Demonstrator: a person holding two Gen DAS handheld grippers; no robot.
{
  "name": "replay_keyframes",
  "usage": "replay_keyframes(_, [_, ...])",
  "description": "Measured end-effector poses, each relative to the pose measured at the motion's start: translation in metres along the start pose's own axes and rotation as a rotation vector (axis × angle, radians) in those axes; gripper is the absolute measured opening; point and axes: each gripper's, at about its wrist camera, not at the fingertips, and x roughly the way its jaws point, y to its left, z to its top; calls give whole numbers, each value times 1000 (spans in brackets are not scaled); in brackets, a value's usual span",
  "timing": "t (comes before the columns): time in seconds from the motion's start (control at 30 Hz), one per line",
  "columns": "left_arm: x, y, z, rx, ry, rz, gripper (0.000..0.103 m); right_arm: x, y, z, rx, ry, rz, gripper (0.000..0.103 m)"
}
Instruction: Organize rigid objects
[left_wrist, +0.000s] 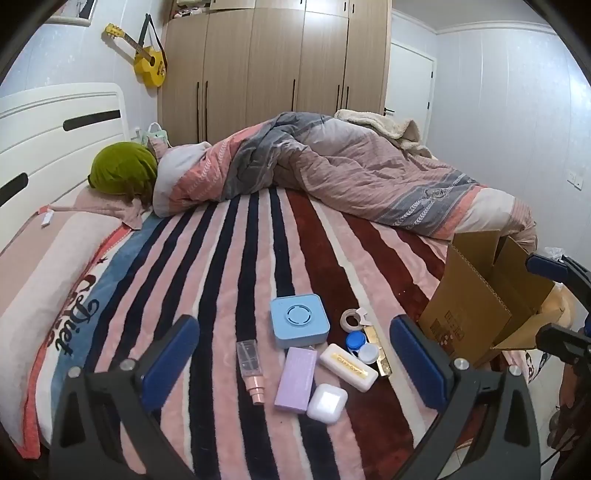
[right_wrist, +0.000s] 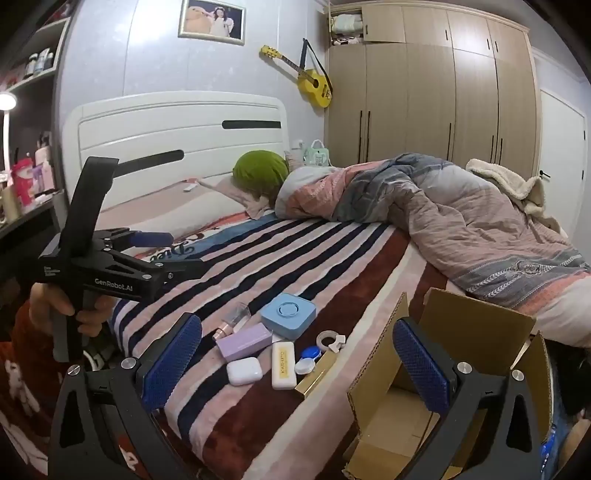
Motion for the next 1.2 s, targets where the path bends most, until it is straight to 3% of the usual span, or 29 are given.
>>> replay_keyframes(1.2, [-5, 4, -5, -17, -8, 11, 103, 4, -8, -4, 40, 9, 2, 103])
